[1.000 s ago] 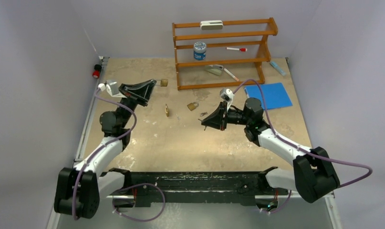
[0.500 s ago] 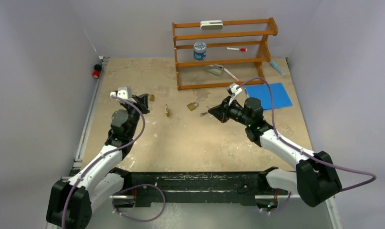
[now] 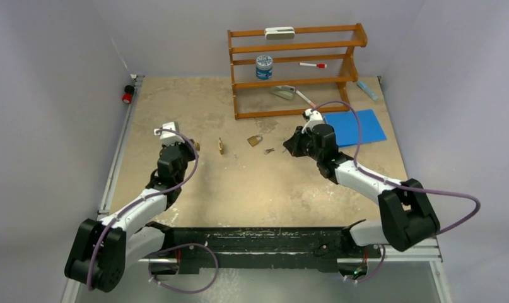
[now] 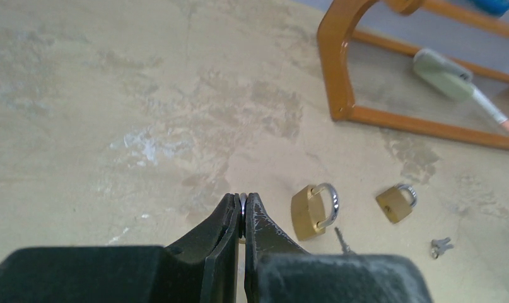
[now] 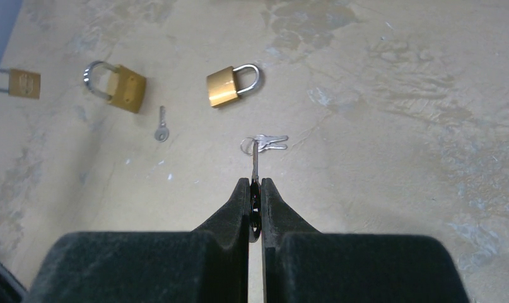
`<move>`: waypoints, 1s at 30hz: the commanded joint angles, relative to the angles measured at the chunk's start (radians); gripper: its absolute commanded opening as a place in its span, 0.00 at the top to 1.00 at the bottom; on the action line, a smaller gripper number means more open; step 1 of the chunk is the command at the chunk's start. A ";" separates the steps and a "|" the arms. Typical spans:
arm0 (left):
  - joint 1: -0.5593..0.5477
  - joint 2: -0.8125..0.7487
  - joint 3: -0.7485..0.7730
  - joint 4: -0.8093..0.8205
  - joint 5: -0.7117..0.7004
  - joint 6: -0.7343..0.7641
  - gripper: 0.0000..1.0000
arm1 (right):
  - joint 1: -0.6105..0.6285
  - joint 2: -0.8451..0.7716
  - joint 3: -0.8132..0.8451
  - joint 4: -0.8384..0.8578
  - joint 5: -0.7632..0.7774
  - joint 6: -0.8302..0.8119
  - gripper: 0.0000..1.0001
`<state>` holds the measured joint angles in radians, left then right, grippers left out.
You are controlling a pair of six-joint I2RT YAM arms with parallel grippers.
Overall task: Lock with the key
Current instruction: Place the lock at the center of the board.
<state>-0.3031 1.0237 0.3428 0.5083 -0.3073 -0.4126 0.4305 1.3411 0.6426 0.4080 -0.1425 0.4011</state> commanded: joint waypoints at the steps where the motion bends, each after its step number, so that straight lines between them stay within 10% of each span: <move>1: 0.004 0.077 0.007 0.067 0.035 -0.036 1.00 | -0.004 0.069 0.096 -0.058 0.063 0.049 1.00; 30: -0.107 0.202 -0.009 -0.052 0.102 -0.121 1.00 | 0.391 0.502 0.404 -0.016 0.071 0.100 1.00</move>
<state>-0.3573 1.2171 0.3420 0.4309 -0.1692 -0.5102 0.7921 1.8233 0.9970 0.3534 -0.0505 0.4637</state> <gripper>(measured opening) 0.033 0.044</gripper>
